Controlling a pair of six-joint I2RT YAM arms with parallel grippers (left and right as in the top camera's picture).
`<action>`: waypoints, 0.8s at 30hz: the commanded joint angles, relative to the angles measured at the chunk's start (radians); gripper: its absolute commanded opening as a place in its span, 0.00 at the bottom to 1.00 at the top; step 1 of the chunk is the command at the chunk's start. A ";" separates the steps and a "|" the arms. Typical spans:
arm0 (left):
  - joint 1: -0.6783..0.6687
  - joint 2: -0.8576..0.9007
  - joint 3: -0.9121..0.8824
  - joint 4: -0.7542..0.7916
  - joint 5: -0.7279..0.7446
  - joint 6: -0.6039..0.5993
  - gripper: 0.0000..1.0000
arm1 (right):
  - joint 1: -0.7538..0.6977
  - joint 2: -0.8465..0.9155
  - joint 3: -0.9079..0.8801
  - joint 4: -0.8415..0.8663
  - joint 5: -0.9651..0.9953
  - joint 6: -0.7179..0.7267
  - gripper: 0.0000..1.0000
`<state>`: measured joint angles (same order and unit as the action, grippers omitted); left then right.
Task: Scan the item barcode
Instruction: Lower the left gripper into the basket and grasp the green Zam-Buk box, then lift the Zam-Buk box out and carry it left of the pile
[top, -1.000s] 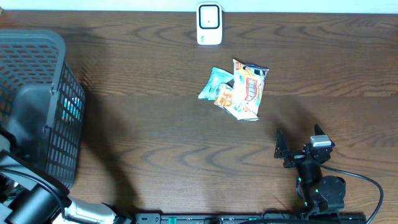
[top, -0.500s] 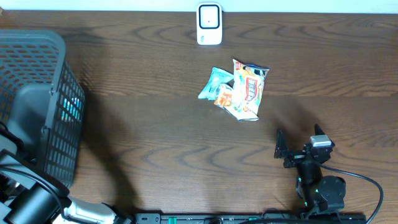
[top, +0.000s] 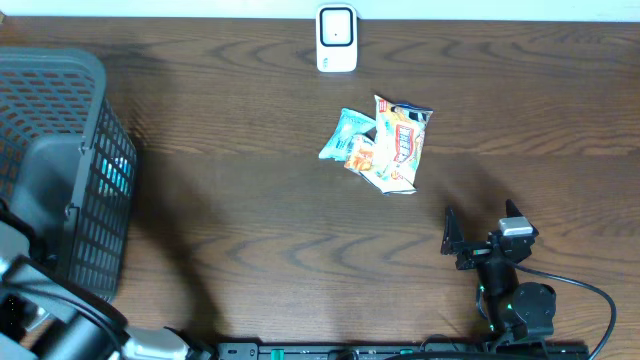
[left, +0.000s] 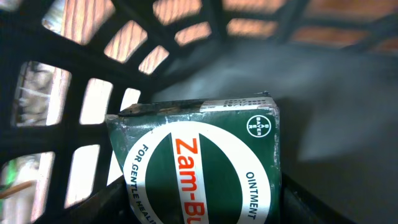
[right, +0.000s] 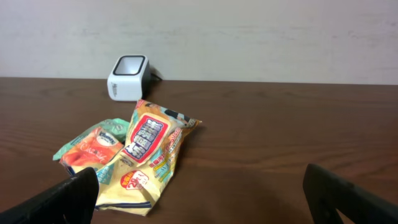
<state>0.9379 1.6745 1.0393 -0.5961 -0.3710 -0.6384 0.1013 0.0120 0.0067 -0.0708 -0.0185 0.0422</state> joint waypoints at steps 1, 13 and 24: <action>0.003 -0.127 0.002 0.007 0.106 0.013 0.55 | 0.007 -0.006 -0.001 -0.005 0.001 0.013 0.99; -0.058 -0.493 0.002 0.142 0.607 -0.126 0.51 | 0.007 -0.006 -0.001 -0.005 0.001 0.013 0.99; -0.329 -0.713 0.002 0.386 0.756 -0.199 0.51 | 0.007 -0.005 -0.001 -0.005 0.001 0.013 0.99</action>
<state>0.6788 1.0042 1.0389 -0.2478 0.3290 -0.8158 0.1013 0.0120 0.0067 -0.0711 -0.0185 0.0425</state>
